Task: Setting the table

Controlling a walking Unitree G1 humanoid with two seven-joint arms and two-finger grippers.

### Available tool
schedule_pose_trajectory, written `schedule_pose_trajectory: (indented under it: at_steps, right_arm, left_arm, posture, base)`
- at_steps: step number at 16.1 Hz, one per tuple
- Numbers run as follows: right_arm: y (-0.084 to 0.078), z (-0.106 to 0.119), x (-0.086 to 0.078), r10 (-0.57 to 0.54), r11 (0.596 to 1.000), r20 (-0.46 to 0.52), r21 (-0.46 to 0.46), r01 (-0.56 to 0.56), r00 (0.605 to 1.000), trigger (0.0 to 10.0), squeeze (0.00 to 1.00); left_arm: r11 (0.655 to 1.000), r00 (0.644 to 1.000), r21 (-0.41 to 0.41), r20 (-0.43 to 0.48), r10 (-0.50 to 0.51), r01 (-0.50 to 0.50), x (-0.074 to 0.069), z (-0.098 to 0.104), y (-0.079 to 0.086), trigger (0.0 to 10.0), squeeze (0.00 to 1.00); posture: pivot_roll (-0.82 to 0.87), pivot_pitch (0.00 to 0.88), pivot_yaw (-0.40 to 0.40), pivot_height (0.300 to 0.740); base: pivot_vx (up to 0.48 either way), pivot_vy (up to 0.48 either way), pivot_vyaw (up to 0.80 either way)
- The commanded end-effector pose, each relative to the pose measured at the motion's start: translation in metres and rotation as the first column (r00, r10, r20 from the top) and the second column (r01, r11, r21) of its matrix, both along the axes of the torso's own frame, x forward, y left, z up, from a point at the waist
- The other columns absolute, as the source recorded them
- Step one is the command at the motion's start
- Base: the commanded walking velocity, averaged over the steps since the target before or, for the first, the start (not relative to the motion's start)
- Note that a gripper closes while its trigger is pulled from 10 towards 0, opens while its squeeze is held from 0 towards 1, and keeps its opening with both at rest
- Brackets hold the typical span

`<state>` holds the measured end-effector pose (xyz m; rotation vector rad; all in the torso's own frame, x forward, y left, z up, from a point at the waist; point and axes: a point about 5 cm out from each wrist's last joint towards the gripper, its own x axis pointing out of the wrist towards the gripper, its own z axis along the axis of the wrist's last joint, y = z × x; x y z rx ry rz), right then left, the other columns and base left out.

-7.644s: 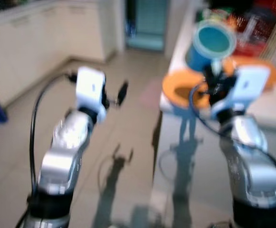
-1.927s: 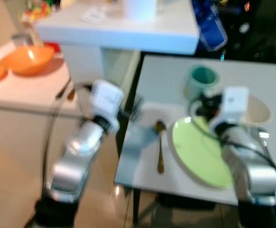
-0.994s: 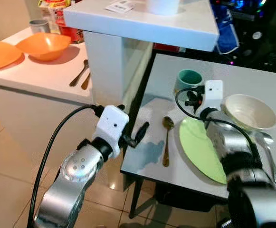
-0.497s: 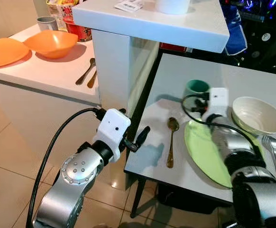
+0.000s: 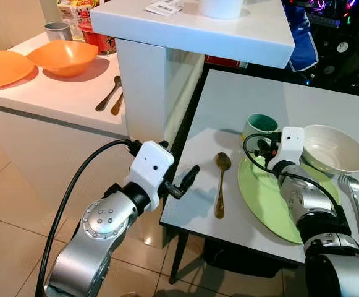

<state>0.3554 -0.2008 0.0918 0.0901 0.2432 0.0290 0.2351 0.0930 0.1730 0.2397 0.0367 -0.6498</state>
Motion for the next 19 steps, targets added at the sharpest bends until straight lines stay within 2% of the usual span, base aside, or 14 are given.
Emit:
schedule_pose_trajectory:
  at_steps: [1, 3, 4, 5, 10, 13, 14, 15, 18, 19]
  right_arm:
    - [0.000, 0.002, 0.000, 0.009, 1.000, 0.005, 0.010, -0.009, 1.000, 10.0, 0.00]
    - [0.002, 0.000, 0.000, 0.022, 1.000, -0.005, 0.016, -0.022, 1.000, 10.0, 0.00]
    - [0.003, -0.003, -0.002, 0.036, 0.999, -0.018, 0.016, -0.036, 0.999, 10.0, 0.98]
    - [0.004, -0.004, -0.003, 0.044, 0.999, -0.025, 0.017, -0.044, 0.999, 10.0, 1.00]
    - [0.002, -0.002, -0.004, 0.040, 0.999, 0.002, 0.010, -0.040, 0.999, 10.0, 1.00]
    - [0.002, 0.011, -0.007, 0.034, 0.999, 0.072, -0.014, -0.033, 0.997, 10.0, 1.00]
    - [0.003, 0.014, -0.009, 0.033, 0.999, 0.090, -0.016, -0.032, 0.995, 10.0, 0.93]
    - [0.004, 0.022, -0.013, 0.034, 0.999, 0.129, -0.020, -0.031, 0.991, 10.0, 0.00]
    - [0.013, 0.048, -0.036, 0.042, 0.999, 0.233, 0.002, -0.043, 0.972, 10.0, 0.00]
    - [0.019, 0.063, -0.043, 0.032, 0.999, 0.273, 0.009, -0.036, 0.962, 10.0, 0.00]
  left_arm:
    - [0.999, 0.999, -0.004, -0.015, -0.047, 0.046, -0.003, -0.001, -0.005, 10.0, 0.00]
    - [0.998, 0.998, 0.000, -0.025, -0.064, 0.064, -0.006, -0.003, -0.006, 10.0, 0.00]
    - [0.997, 0.997, -0.002, -0.029, -0.075, 0.075, -0.008, -0.003, -0.007, 10.0, 0.00]
    - [0.997, 0.996, -0.004, -0.030, -0.080, 0.080, -0.008, -0.003, -0.008, 10.0, 0.00]
    - [0.996, 0.996, -0.009, -0.027, -0.086, 0.086, -0.006, -0.003, -0.009, 10.0, 0.00]
    - [0.996, 0.997, -0.028, 0.004, -0.082, 0.083, 0.000, 0.003, -0.010, 10.0, 0.00]
    - [0.996, 0.997, -0.028, 0.006, -0.081, 0.081, 0.000, 0.003, -0.010, 10.0, 0.00]
    - [0.998, 0.998, -0.017, 0.007, -0.062, 0.063, 0.005, 0.003, -0.009, 10.0, 0.00]
    - [1.000, 0.999, -0.019, 0.040, 0.013, -0.012, 0.015, 0.006, -0.006, 10.0, 0.00]
    - [0.998, 0.996, -0.026, 0.066, 0.064, -0.063, 0.026, 0.011, -0.001, 10.0, 0.00]
  posture:
    - [0.05, 0.000, -0.052, 0.740]
    - [0.05, 0.000, -0.053, 0.740]
    - [0.05, 0.000, -0.053, 0.740]
    - [0.05, 0.000, -0.053, 0.740]
    - [0.05, 0.000, -0.052, 0.740]
    - [0.05, 0.000, -0.051, 0.740]
    - [0.05, 0.000, -0.050, 0.740]
    - [0.04, 0.000, -0.041, 0.740]
    - [0.02, 0.000, -0.028, 0.740]
    - [0.01, 0.000, -0.030, 0.740]
  base:
    - [0.000, 0.000, 0.00]
    - [0.000, 0.000, 0.00]
    - [0.000, 0.000, 0.00]
    - [0.000, 0.000, 0.00]
    - [0.000, 0.000, 0.00]
    - [0.000, 0.000, 0.00]
    - [0.000, 0.000, 0.00]
    - [0.000, 0.000, 0.00]
    - [0.000, 0.000, 0.00]
    - [0.000, 0.000, 0.00]
